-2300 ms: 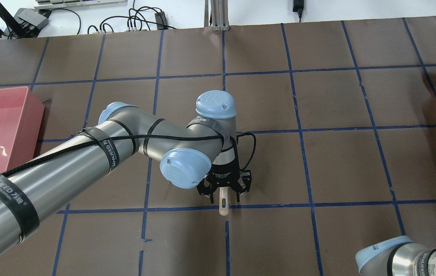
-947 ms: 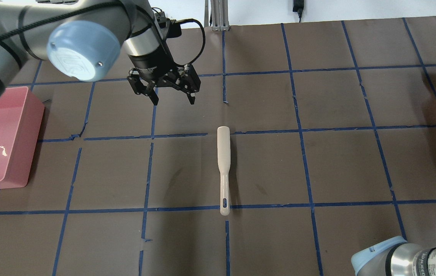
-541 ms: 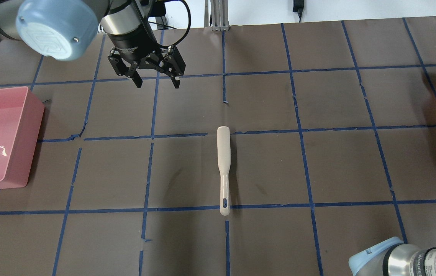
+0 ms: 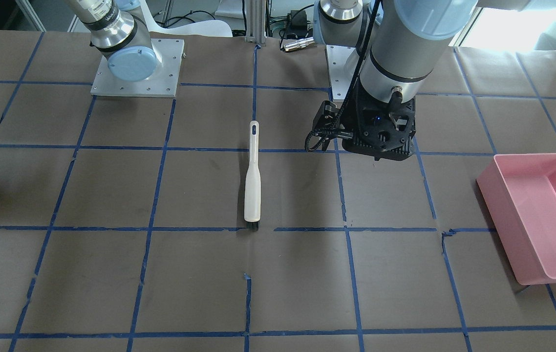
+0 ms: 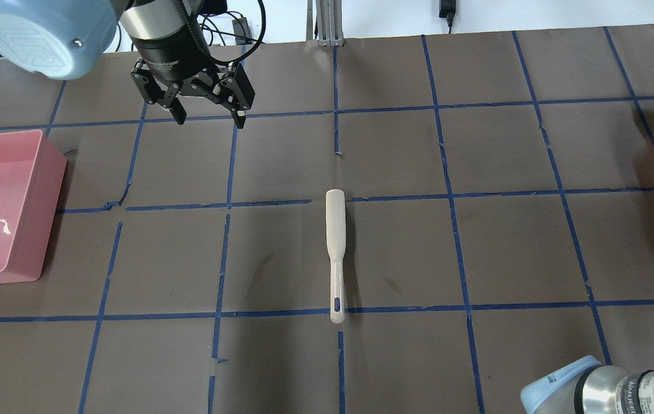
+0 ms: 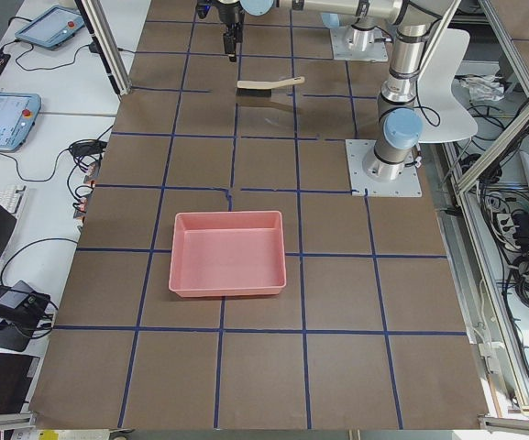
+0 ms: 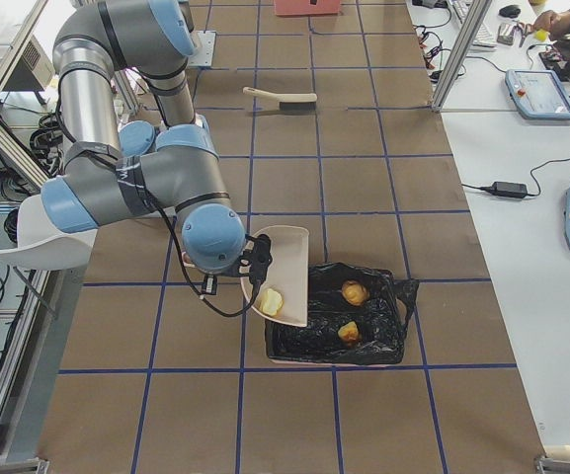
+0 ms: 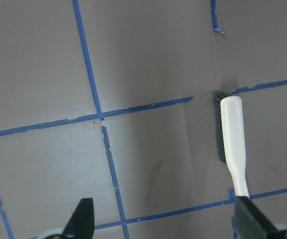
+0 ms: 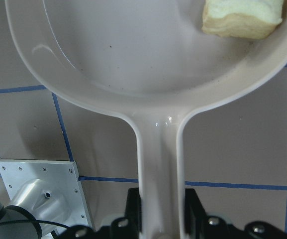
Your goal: Sweep and dump trash in nearest bin
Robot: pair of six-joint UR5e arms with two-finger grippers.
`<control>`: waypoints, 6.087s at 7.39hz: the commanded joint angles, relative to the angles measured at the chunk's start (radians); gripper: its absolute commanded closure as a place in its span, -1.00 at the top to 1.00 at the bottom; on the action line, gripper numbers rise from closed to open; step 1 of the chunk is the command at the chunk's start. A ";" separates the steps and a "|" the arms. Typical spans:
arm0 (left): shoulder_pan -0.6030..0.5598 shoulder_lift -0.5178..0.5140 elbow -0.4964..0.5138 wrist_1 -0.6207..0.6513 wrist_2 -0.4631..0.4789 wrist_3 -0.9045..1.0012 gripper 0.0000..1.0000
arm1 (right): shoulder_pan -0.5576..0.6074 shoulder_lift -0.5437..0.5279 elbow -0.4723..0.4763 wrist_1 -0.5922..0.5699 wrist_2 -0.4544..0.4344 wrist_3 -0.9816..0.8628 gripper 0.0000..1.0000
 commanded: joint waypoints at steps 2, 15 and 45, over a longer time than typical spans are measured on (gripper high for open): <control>-0.001 0.002 0.001 0.004 0.006 0.003 1.00 | -0.002 0.006 -0.027 0.041 0.000 0.001 -0.91; 0.001 0.003 0.008 0.011 0.006 0.003 1.00 | 0.050 0.001 -0.115 0.044 -0.256 0.014 -0.95; -0.002 0.005 0.002 0.011 0.006 0.003 1.00 | 0.919 -0.175 0.299 -0.401 0.174 0.763 -0.92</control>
